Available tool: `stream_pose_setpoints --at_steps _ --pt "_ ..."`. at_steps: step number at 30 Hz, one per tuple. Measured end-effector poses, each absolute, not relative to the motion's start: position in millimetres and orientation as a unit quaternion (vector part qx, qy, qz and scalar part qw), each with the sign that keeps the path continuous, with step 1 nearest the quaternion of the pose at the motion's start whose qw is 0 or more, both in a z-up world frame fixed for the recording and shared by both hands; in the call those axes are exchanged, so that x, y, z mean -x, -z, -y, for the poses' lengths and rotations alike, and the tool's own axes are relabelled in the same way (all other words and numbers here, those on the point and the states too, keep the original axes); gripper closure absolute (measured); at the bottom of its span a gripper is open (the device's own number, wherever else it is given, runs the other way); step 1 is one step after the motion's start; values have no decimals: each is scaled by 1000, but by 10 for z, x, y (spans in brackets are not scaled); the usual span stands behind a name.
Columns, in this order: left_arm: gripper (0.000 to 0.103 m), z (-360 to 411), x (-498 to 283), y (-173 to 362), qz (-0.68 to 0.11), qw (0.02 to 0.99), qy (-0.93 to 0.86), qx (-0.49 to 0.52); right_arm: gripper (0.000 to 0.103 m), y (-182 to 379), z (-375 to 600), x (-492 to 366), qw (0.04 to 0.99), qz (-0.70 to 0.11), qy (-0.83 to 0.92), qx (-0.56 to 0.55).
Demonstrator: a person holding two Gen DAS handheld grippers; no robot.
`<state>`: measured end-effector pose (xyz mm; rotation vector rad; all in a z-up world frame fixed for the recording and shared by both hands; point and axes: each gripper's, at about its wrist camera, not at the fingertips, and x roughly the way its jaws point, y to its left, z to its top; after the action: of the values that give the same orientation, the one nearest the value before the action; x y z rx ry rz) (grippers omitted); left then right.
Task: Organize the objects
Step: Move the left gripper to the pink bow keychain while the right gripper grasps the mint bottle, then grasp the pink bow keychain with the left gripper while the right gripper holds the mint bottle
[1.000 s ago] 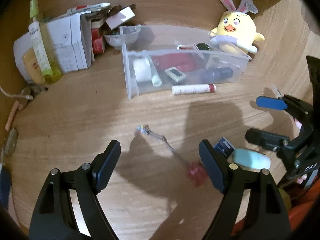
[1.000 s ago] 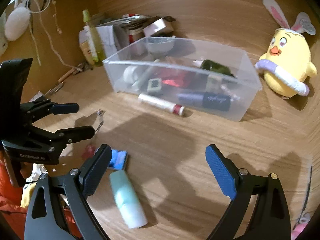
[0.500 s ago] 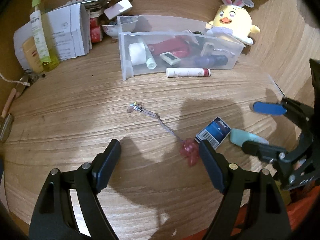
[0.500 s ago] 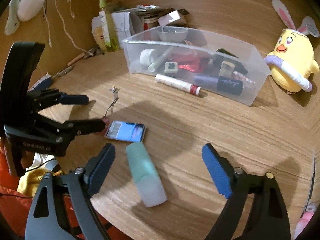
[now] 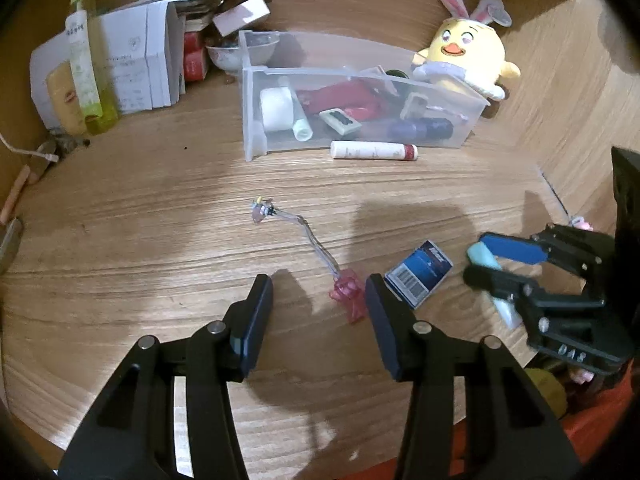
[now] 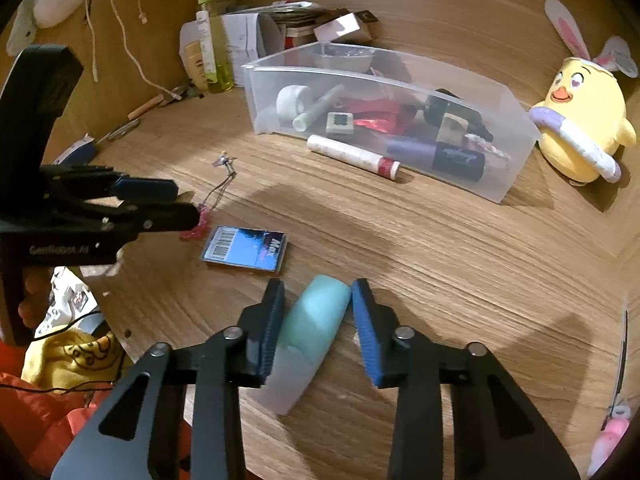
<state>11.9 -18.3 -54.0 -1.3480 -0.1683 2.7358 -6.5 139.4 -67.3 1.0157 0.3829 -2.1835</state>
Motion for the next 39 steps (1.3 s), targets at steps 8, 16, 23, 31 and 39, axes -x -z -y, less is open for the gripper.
stream_pose_setpoints --at_steps 8,16,23,31,39 --pt "64 26 -100 565 18 30 -899 437 82 681 -1451 132 333 -121 849 -393" --pt "76 96 -80 574 22 13 -904 427 82 658 -1498 200 321 -102 858 -388" --pt "76 169 -74 403 33 6 -917 397 82 542 -1543 288 314 -88 868 -375" --pt "76 218 3 129 44 6 -933 357 82 334 -1587 390 306 -72 884 -346" --pt "76 189 92 -109 36 8 -946 321 82 164 -1634 523 298 -58 896 -325"
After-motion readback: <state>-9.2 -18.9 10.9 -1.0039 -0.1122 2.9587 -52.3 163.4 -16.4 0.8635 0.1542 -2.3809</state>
